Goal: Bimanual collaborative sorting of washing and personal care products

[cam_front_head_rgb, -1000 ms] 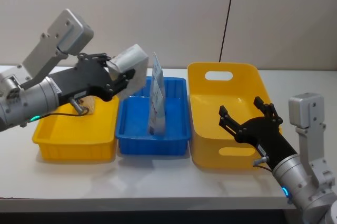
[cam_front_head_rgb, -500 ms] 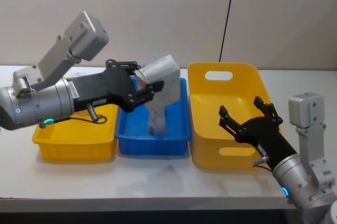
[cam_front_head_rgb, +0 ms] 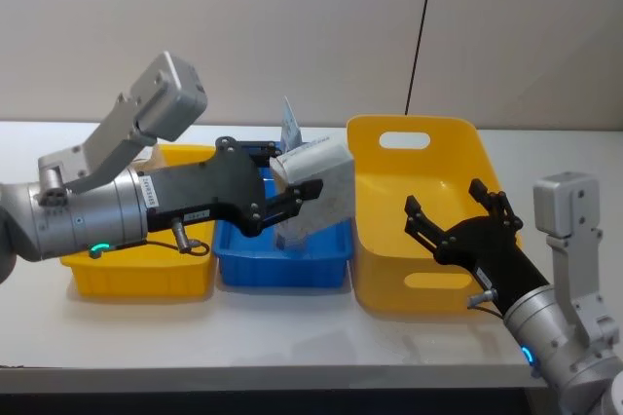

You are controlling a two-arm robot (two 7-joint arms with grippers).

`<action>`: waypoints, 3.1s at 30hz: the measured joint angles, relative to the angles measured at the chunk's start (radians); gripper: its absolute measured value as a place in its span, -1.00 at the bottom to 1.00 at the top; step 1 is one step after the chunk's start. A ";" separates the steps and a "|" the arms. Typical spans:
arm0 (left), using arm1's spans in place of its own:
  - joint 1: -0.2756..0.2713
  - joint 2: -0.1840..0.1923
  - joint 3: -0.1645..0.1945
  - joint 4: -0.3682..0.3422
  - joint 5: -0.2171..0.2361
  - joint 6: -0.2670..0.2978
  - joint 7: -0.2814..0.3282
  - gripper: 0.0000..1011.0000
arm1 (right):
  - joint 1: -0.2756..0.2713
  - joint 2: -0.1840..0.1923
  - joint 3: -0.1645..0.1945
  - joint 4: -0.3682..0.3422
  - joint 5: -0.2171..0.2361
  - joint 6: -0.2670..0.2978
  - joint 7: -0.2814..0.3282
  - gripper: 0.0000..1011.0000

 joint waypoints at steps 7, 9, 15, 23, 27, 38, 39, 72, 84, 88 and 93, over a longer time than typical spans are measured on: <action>0.009 0.007 -0.003 0.025 -0.012 -0.034 -0.003 -0.28 | 0.000 0.000 0.000 0.000 0.000 0.000 0.000 0.98; 0.010 0.009 -0.005 0.031 -0.016 -0.043 -0.005 -0.28 | 0.000 0.000 0.000 0.000 0.000 0.000 0.000 0.98; 0.012 0.019 -0.009 0.053 -0.027 -0.066 -0.017 -0.28 | 0.000 0.000 0.000 0.000 0.000 0.000 0.000 0.98; 0.010 0.039 -0.011 0.075 -0.050 -0.093 -0.055 -0.28 | 0.000 0.000 0.000 0.000 0.000 0.000 0.000 0.98; 0.005 0.052 -0.010 0.086 -0.064 -0.105 -0.083 -0.28 | 0.000 0.000 0.000 0.000 0.000 0.000 0.000 0.98; -0.013 0.078 -0.001 0.108 -0.086 -0.123 -0.138 -0.28 | 0.000 0.000 0.000 0.000 0.000 0.000 0.000 0.98; -0.014 0.079 0.000 0.109 -0.087 -0.125 -0.142 -0.28 | 0.000 0.000 0.000 0.000 0.000 0.000 0.000 0.98; -0.037 0.096 0.012 0.135 -0.103 -0.142 -0.189 -0.28 | 0.097 0.118 0.032 0.053 0.185 0.042 0.330 0.98; -0.038 0.097 0.013 0.137 -0.104 -0.143 -0.191 -0.28 | 0.225 0.177 -0.005 0.157 0.259 0.067 0.540 0.98; -0.039 0.097 0.013 0.137 -0.104 -0.143 -0.192 -0.28 | 0.272 0.186 -0.027 0.196 0.270 0.072 0.599 0.98; -0.039 0.097 0.013 0.137 -0.104 -0.143 -0.192 -0.28 | 0.315 0.194 -0.049 0.231 0.279 0.077 0.652 0.98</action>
